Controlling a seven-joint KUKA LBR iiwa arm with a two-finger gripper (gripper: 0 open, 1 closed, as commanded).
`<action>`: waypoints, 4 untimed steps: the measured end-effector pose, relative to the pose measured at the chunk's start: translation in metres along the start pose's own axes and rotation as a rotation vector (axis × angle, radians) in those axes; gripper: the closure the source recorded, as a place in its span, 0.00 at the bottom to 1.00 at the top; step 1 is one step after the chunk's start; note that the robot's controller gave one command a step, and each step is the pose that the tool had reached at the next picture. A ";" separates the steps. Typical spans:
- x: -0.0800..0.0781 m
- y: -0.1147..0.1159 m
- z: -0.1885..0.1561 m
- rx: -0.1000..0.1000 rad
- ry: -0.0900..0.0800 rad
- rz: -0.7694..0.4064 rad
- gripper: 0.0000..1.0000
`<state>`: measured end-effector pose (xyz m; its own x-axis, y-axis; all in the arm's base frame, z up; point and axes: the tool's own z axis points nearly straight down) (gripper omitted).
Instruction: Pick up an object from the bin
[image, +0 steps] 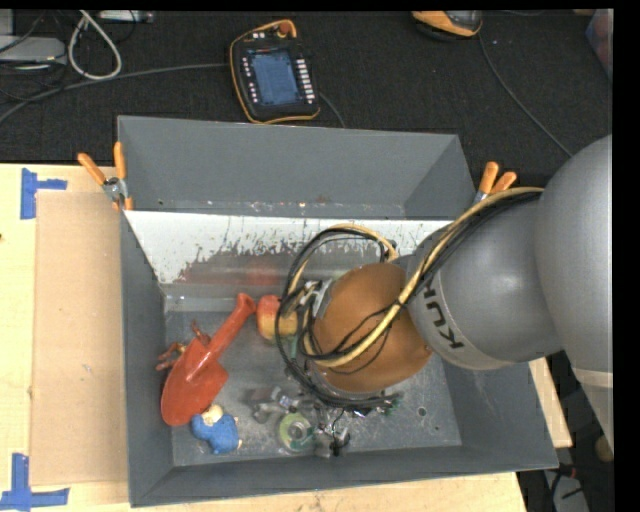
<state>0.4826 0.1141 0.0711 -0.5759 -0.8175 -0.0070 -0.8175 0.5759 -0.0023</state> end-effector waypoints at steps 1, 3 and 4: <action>-0.016 0.011 0.002 -0.012 0.009 -0.166 1.00; -0.016 0.012 -0.003 -0.013 0.010 -0.161 1.00; -0.014 0.014 -0.027 -0.021 0.016 -0.160 1.00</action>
Offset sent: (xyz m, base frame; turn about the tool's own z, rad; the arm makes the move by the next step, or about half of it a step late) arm 0.0000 0.0000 0.0000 0.0000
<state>0.4790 0.1339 0.0985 -0.4383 -0.8988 0.0073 -0.8986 0.4384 0.0185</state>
